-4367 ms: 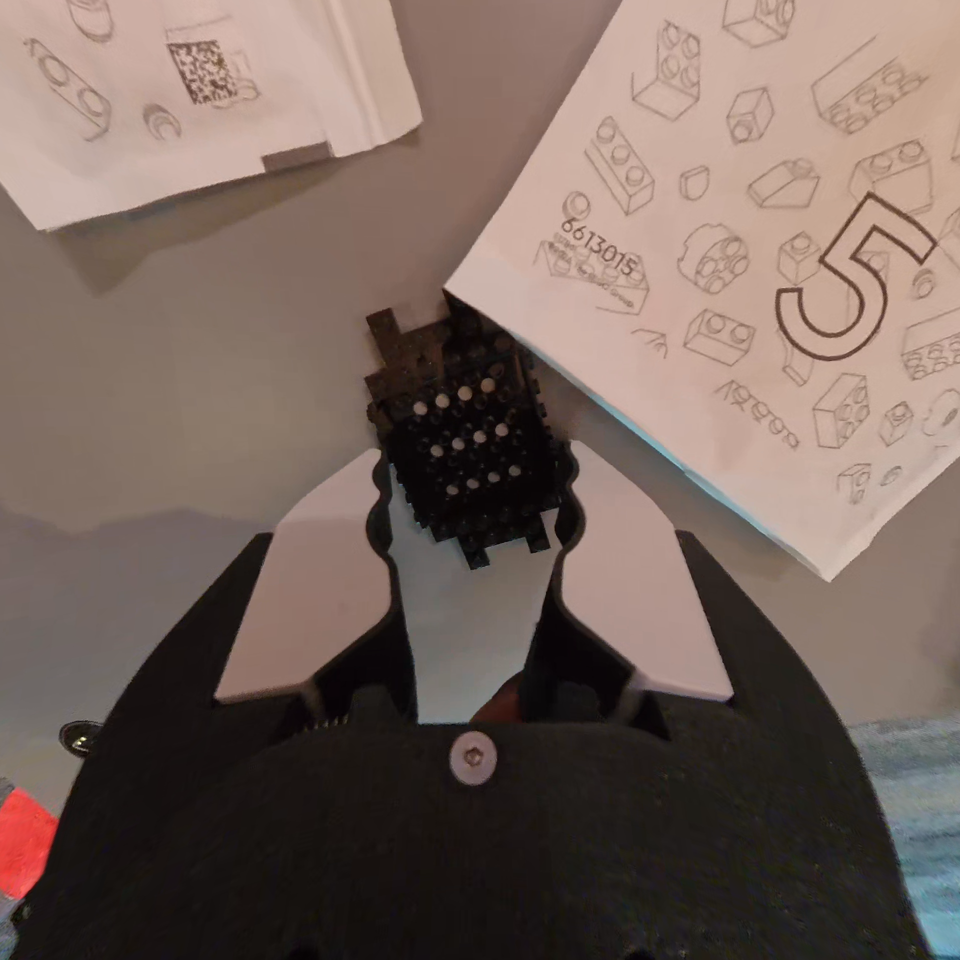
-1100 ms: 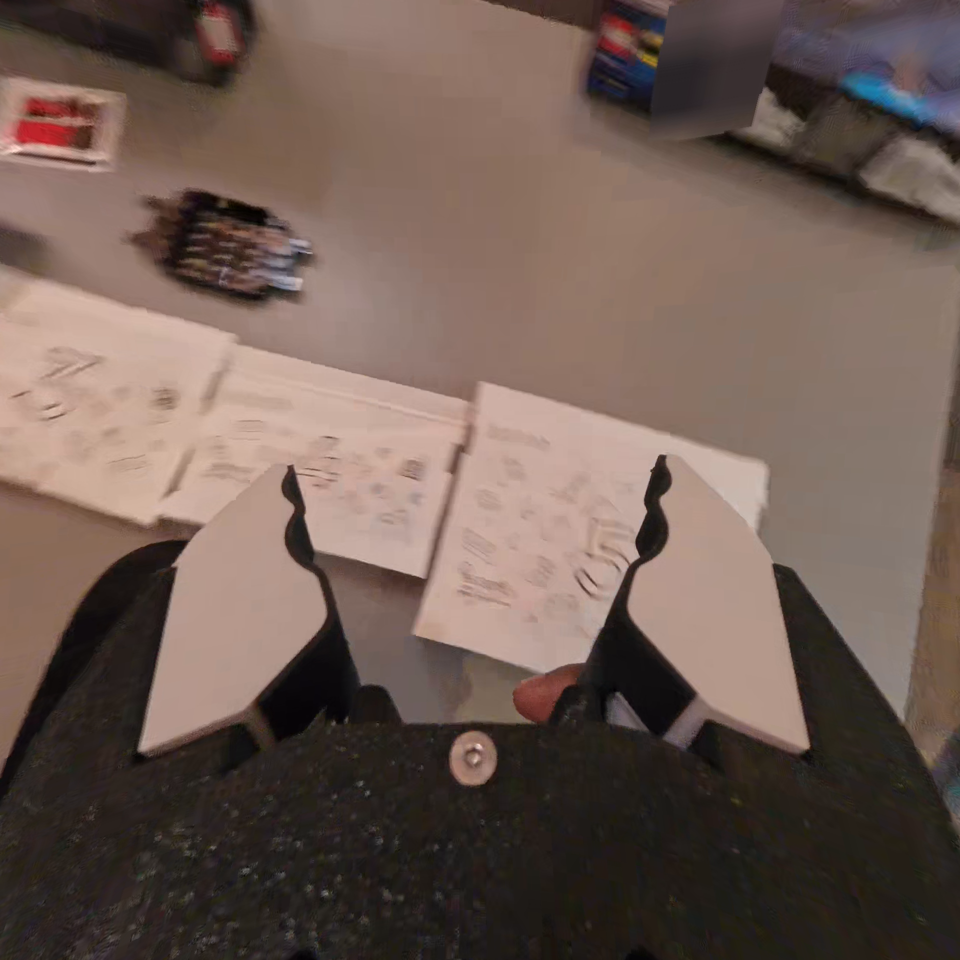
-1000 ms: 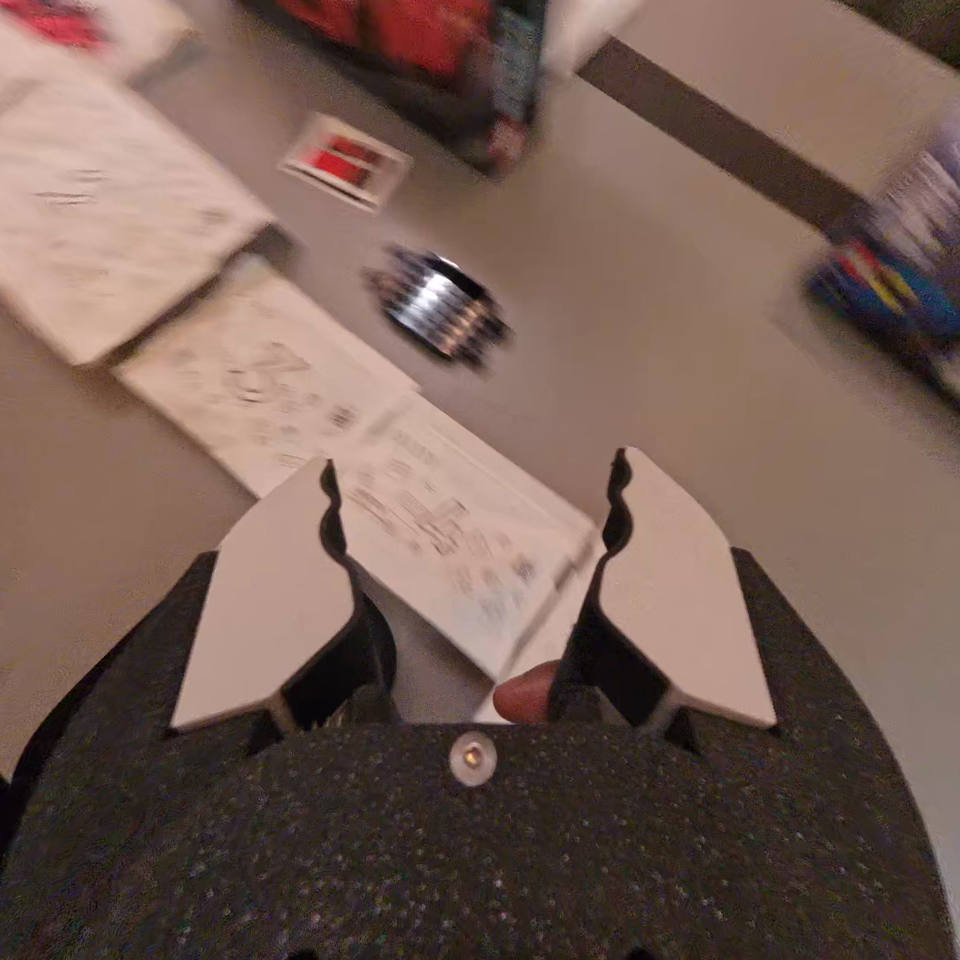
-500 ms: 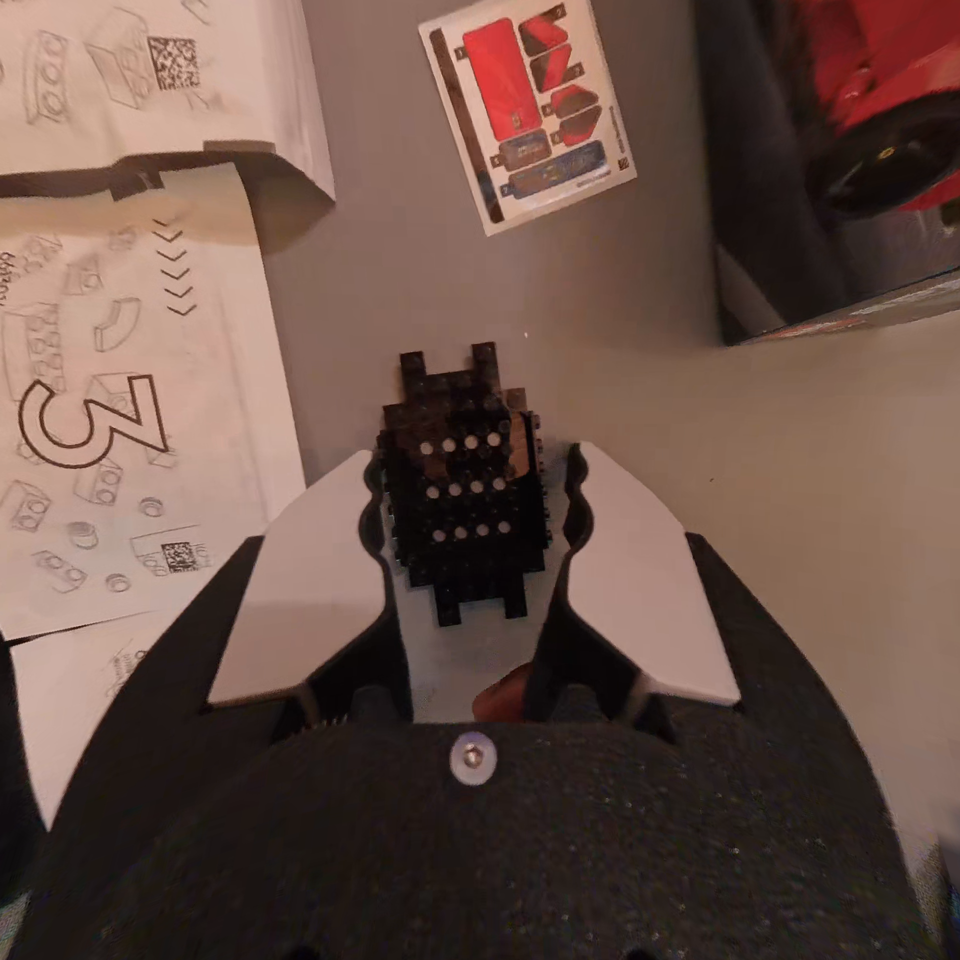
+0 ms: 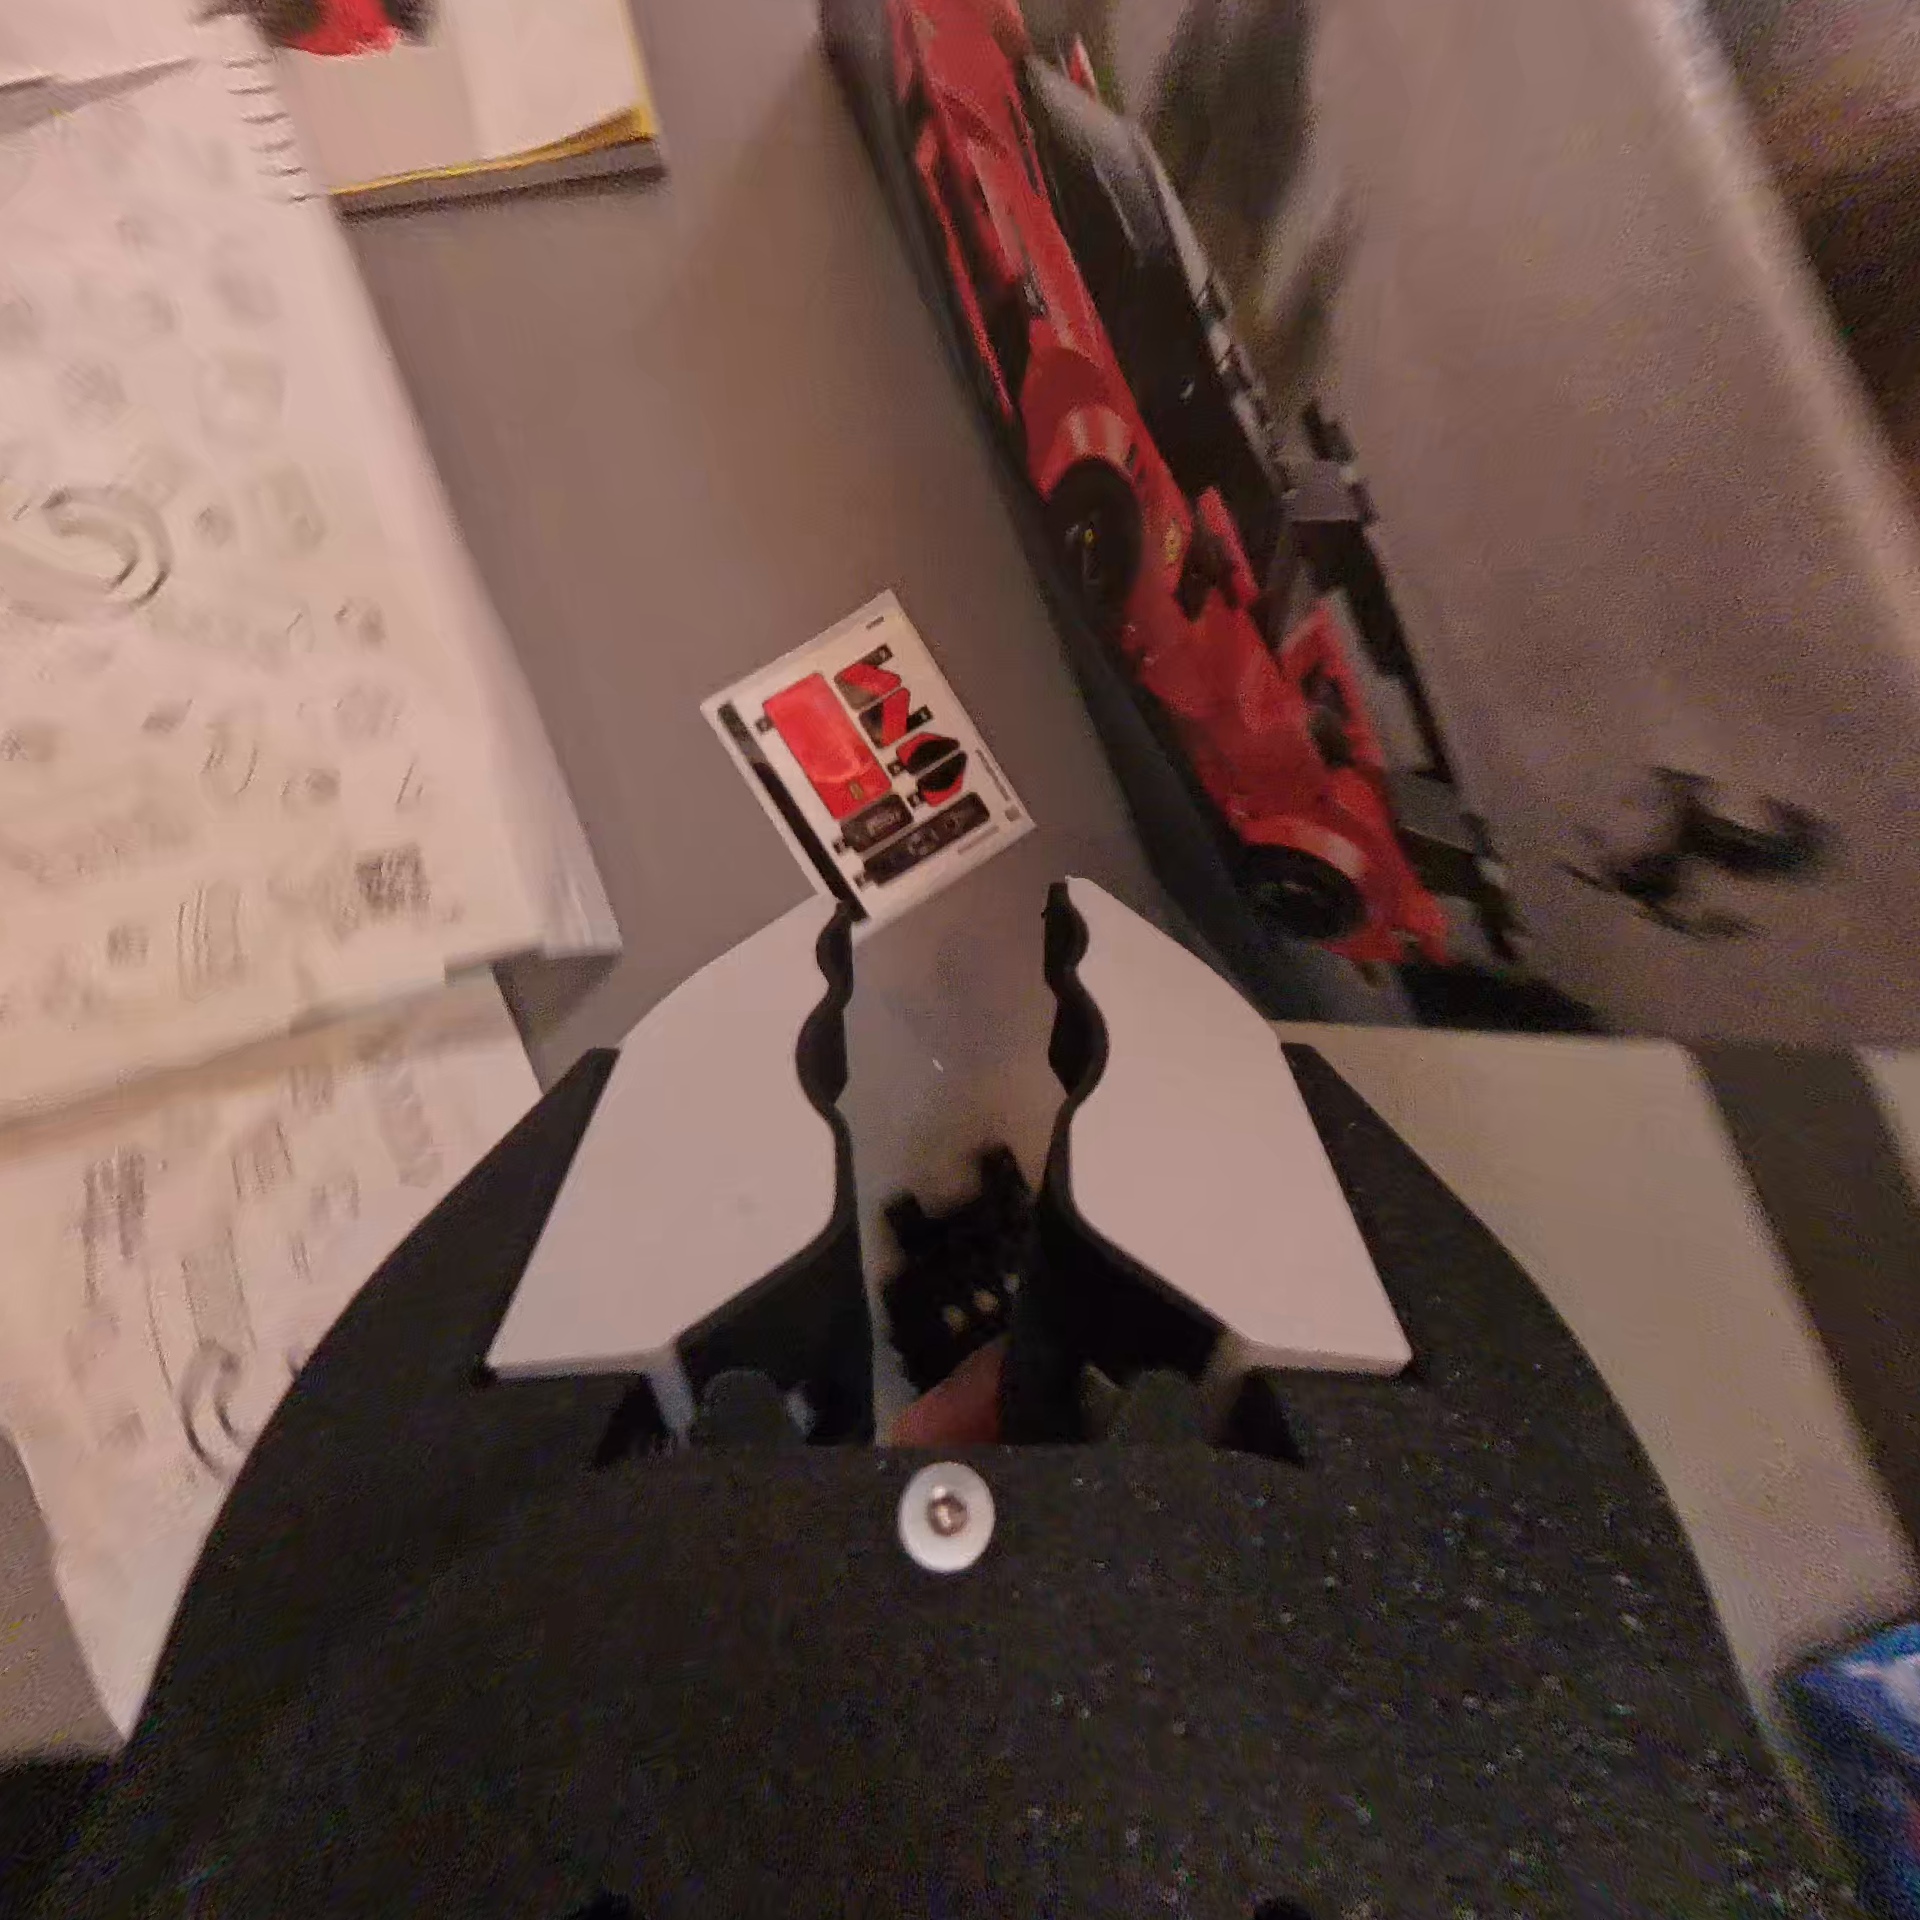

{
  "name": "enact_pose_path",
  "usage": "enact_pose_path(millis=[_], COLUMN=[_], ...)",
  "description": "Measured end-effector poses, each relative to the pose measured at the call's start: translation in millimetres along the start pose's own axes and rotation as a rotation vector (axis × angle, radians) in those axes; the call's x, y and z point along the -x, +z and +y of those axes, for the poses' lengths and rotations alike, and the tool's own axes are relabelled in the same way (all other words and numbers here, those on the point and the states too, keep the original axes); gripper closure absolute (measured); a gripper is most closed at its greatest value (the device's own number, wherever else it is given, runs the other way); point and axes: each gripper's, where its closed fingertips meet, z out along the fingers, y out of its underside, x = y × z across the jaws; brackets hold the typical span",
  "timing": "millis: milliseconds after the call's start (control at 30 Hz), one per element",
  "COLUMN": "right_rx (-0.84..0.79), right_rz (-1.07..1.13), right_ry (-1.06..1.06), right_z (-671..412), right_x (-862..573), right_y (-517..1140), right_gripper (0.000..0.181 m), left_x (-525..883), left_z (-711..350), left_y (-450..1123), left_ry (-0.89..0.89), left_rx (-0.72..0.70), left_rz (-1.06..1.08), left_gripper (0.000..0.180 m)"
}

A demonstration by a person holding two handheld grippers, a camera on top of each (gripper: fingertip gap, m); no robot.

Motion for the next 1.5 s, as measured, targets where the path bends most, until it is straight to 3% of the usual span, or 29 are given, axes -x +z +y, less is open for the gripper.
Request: enact_pose_path(millis=[133, 400, 467, 533, 667, 800, 967, 1200, 1233, 1300, 1367, 1467, 1500], right_rx=[0.115, 0.125, 0.111, -0.004, -0.207, -0.249, -0.379, -0.409, -0.41, -0.399, -0.433, -0.475, -0.476], right_rz=[0.038, 0.197, 0.247, 0.216, 0.207, 0.176, 0.277, 0.434, 0.456, 0.512, 0.585, 0.636, 0.66], right_ry=[0.198, 0.422, 0.453, 0.481, 0.386, 0.374, 0.405, 0.431, 0.435, 0.439, 0.441, 0.39, 0.378], right_z=[-1.3, -7.3, -9.0, -29.7, -65.5, -60.5, -40.0, 7.6, 13.9, 28.2, 39.6, 50.1, 53.6], right_x=[14.2, 12.9, 14.1, 30.0, 81.1, 129.6, 174.6, 213.8, 215.2, 214.6, 211.9, 214.2, 214.4], right_y=[40.0, 59.5, 57.1, 39.1, -37.1, -89.1, -137.1, -166.5, -170.4, -178.5, -192.4, -208.7, -213.2], right_gripper=[0.139, 0.147, 0.129, 0.122, 0.089, 0.062, 0.052, 0.053, 0.055, 0.064, 0.095, 0.181, 0.181], left_x=[0.2, -4.6, -2.5, 0.6, 8.9, 2.7, -8.5, -28.4, -31.3, -36.2, -39.8, -44.5, -47.0], left_z=[-2.6, -6.7, -5.3, -7.9, -24.5, -38.3, -48.6, -46.7, -45.1, -46.0, -46.7, -47.6, -46.7], left_y=[1.9, -3.2, -5.9, -9.3, -26.3, -39.6, -59.6, -83.0, -86.8, -94.3, -102.5, -108.3, -108.0], left_ry=[0.011, 0.056, 0.055, 0.057, 0.095, 0.126, 0.108, 0.114, 0.121, 0.135, 0.144, 0.146, 0.138], left_rx=[-0.006, -0.034, -0.034, -0.043, -0.087, -0.109, -0.163, -0.191, -0.187, -0.211, -0.222, -0.236, -0.233], left_rz=[0.005, 0.058, 0.067, 0.076, 0.036, 0.03, 0.005, 0.011, 0.015, 0.013, -0.001, -0.015, -0.005], left_gripper=[0.055, 0.055, 0.055, 0.058, 0.083, 0.083, 0.11, 0.125, 0.137, 0.18, 0.18, 0.18, 0.18])
